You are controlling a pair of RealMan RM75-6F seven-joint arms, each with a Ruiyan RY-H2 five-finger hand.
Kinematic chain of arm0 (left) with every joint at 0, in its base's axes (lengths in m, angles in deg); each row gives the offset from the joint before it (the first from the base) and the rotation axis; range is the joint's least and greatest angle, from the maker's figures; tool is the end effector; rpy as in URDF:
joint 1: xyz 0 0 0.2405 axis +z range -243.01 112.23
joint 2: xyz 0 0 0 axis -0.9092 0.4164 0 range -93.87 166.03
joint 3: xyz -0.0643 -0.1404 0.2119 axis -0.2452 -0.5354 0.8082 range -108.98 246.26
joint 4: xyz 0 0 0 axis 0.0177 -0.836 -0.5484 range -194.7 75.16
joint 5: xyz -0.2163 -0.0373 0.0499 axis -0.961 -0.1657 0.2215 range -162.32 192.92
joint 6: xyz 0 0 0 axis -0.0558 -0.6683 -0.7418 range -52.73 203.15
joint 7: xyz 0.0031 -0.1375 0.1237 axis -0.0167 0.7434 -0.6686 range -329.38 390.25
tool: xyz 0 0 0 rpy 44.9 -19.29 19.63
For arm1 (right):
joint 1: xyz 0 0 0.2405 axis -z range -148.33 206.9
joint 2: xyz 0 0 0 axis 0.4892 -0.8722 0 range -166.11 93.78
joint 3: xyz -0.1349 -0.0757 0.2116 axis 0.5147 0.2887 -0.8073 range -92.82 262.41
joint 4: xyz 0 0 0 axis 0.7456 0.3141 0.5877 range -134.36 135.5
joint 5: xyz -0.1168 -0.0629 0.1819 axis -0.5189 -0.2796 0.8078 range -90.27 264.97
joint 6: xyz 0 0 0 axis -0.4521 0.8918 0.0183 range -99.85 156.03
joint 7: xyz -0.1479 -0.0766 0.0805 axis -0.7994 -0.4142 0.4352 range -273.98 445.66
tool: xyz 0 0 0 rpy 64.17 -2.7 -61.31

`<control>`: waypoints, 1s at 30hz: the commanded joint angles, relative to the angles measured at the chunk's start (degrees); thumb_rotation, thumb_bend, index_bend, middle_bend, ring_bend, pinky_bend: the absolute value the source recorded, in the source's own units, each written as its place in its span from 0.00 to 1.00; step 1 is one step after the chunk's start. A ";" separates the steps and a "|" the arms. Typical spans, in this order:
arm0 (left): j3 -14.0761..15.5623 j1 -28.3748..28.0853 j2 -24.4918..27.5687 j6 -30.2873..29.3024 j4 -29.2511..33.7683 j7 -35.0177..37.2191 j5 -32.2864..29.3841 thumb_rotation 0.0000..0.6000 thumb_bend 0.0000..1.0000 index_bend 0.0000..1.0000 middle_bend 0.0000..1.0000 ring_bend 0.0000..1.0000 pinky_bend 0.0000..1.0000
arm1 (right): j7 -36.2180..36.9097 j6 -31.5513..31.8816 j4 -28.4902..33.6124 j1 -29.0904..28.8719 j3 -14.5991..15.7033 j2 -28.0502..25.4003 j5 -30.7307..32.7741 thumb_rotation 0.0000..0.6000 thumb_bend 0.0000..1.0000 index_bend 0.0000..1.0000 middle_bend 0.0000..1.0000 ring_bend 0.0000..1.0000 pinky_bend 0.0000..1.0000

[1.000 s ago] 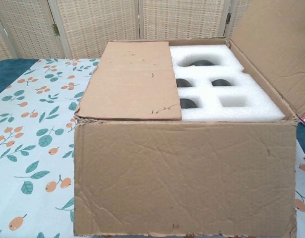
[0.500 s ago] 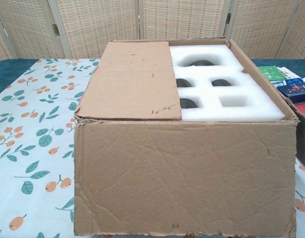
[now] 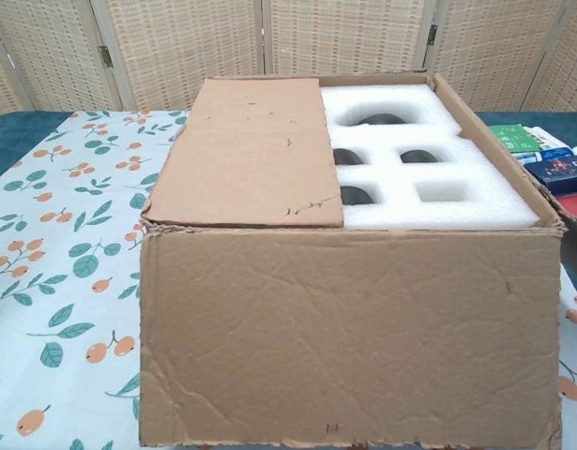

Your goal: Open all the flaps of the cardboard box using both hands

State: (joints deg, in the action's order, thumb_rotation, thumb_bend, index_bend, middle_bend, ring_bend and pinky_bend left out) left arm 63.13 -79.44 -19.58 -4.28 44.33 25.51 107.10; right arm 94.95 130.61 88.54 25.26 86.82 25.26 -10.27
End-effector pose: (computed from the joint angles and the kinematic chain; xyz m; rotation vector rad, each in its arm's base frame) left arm -0.2318 0.2692 0.1589 -1.6222 -0.7454 -1.0314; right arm -0.2940 -0.1935 0.1890 1.4316 -0.7140 1.1817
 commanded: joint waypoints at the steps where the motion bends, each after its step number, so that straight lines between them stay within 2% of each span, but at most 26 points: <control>1: -2.20 -6.92 6.62 10.01 8.50 -0.40 -0.71 1.00 0.53 0.29 0.09 0.00 0.00 | 4.41 4.18 -4.41 2.98 -0.41 3.11 0.22 0.46 0.53 0.31 0.00 0.00 0.00; 4: -4.51 -11.54 7.79 15.18 11.99 0.49 -2.36 1.00 0.54 0.31 0.13 0.02 0.00 | 7.58 4.81 -6.52 3.62 -0.62 3.74 0.28 0.46 0.53 0.31 0.00 0.00 0.00; 6: -6.27 -14.13 6.71 16.55 12.29 0.46 -2.81 1.00 0.54 0.35 0.18 0.04 0.00 | 8.99 4.64 -6.66 3.81 -0.43 3.17 0.04 0.46 0.53 0.31 0.00 0.00 0.00; 9: -9.11 -18.49 2.80 18.13 11.23 0.25 -3.88 1.00 0.55 0.37 0.31 0.11 0.00 | 10.45 5.69 -6.79 4.38 -0.68 2.71 -0.44 0.46 0.53 0.31 0.00 0.00 0.00; 12: -11.43 -23.20 -1.42 21.01 9.50 -0.72 -6.63 1.00 0.55 0.40 0.39 0.17 0.05 | 12.29 7.26 -6.96 5.20 -1.36 2.32 -0.27 0.47 0.53 0.31 0.00 0.00 0.00; 16: -12.86 -27.69 -5.31 24.76 7.19 -1.81 -10.87 1.00 0.56 0.49 0.39 0.14 0.02 | 14.39 7.67 -7.53 5.87 -1.88 2.04 0.51 0.47 0.53 0.31 0.00 0.00 0.00; 18: -13.13 -30.34 -7.86 27.02 5.17 -2.64 -13.00 1.00 0.60 0.52 0.38 0.13 0.00 | 15.67 7.21 -8.07 6.21 -1.95 1.84 1.11 0.47 0.53 0.31 0.00 0.00 0.00; 24: -12.89 -36.11 -14.00 31.71 -0.59 -4.44 -16.68 1.00 0.70 0.57 0.29 0.04 0.00 | 18.91 6.19 -9.58 7.40 -1.83 1.45 2.55 0.47 0.53 0.31 0.00 0.00 0.00; 30: -13.20 -39.80 -17.42 34.44 -6.00 -3.14 -19.57 1.00 0.74 0.59 0.23 0.00 0.00 | 21.08 5.42 -11.02 8.54 -2.29 1.46 4.38 0.46 0.53 0.31 0.00 0.00 0.00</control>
State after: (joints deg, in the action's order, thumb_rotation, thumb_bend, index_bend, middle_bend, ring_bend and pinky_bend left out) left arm 50.07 -118.14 -36.02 29.19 39.60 21.88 88.58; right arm 115.59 136.15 77.85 33.51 84.74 26.71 -6.30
